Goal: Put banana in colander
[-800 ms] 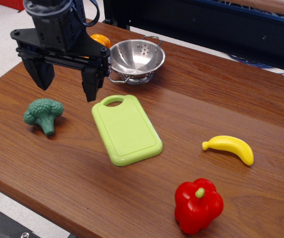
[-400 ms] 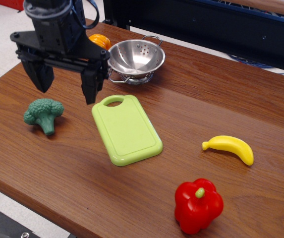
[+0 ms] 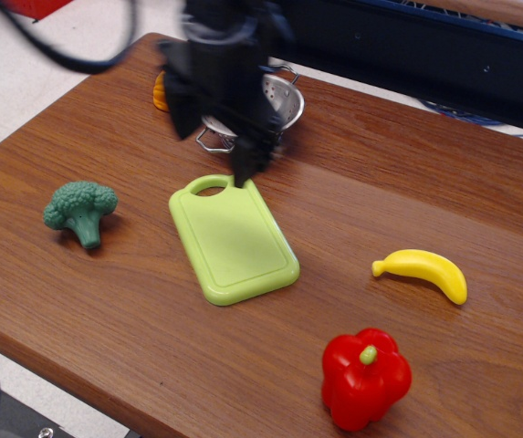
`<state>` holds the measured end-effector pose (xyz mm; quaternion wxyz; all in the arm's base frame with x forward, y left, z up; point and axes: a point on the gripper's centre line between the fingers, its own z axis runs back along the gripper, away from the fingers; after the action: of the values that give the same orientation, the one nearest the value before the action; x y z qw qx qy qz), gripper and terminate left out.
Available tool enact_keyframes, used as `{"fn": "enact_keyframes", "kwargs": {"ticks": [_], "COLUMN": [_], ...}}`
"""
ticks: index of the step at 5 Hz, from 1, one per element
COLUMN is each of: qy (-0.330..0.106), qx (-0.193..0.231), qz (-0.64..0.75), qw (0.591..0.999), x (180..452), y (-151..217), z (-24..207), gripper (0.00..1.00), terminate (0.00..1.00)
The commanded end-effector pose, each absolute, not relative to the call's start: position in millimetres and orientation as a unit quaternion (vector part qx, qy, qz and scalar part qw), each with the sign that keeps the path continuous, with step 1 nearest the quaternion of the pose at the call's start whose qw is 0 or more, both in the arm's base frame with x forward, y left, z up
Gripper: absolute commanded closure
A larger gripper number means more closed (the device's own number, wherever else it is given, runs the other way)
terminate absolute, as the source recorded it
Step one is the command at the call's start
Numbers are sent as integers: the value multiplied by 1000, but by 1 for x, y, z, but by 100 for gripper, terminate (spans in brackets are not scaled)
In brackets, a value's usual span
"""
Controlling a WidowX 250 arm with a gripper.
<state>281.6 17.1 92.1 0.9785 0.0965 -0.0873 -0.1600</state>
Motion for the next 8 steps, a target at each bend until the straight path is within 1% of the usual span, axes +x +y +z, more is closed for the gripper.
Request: {"fn": "enact_keyframes", "kwargs": {"ticks": [1, 2, 3, 4, 5, 6, 7, 8], "qy": [-127, -139, -125, -118, -113, -103, -90, -85], "qx": [103, 67, 22, 7, -3, -2, 6, 9], "qz": [-385, -494, -596, -615, -627, -629, -614, -605], "qw": [908, 856, 793, 779, 771, 771, 784, 792], "x": [297, 298, 296, 299, 297, 294, 293, 293], "y": [-40, -69, -93, -110, -119, -123, -127, -126], "z": [88, 86, 75, 60, 45, 33, 23, 21], "gripper": [0, 0, 0, 0, 0, 0, 0, 100], "terminate": [0, 0, 0, 0, 0, 0, 0, 0]}}
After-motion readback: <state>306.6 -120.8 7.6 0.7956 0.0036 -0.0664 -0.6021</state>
